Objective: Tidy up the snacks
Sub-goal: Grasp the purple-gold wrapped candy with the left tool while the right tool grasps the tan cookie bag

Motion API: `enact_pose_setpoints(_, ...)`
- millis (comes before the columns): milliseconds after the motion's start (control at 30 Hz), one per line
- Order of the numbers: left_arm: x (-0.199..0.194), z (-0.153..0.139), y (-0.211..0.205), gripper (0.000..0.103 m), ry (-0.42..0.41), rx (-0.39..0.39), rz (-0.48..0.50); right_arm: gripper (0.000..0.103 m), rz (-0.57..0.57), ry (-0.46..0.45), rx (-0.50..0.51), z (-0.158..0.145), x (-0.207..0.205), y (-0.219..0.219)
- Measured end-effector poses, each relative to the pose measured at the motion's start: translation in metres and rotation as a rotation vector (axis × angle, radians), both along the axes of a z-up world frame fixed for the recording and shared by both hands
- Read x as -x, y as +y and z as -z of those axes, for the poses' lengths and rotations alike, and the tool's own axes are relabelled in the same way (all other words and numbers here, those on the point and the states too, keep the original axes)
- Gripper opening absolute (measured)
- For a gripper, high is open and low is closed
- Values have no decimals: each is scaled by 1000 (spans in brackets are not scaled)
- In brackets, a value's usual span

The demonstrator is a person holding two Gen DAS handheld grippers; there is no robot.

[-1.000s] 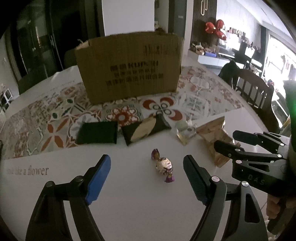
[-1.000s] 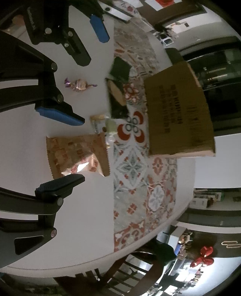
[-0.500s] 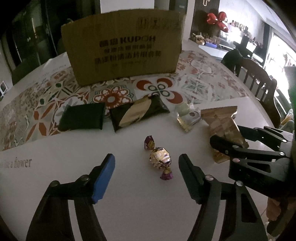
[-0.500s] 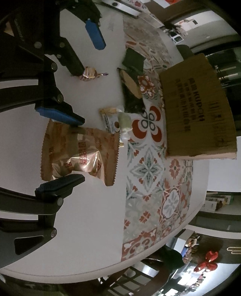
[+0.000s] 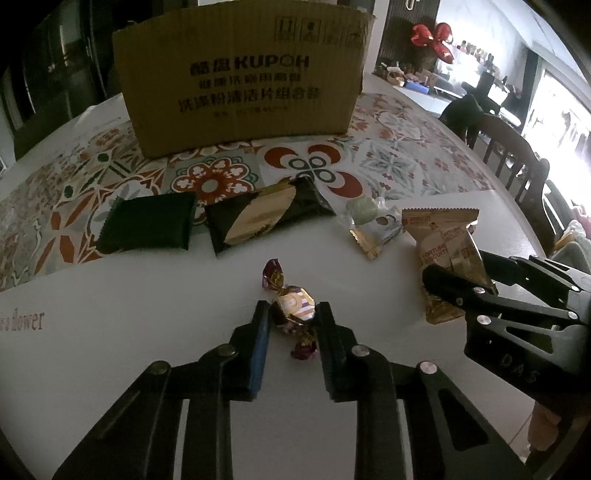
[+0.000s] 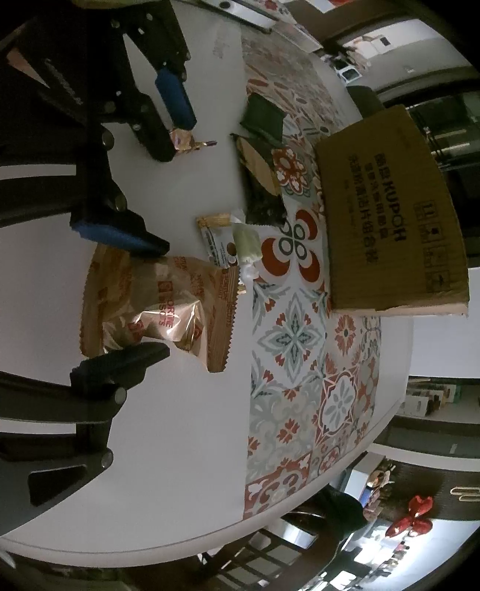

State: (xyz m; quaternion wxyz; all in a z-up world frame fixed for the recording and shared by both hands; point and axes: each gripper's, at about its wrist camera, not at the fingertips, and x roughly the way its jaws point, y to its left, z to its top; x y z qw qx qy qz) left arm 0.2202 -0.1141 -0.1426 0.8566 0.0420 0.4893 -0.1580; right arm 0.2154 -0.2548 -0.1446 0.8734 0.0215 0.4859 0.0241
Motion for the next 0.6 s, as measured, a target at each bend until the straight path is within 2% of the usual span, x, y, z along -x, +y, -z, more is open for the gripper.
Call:
enact_pose_setpoints(333,5,-13,2,25,-34,25,9,45,5,-19,-12,-7,5,2)
enact_pose_setpoints(600,13,-32,8,25,-82,48,16,45,8,-59,-19,-23,14,5)
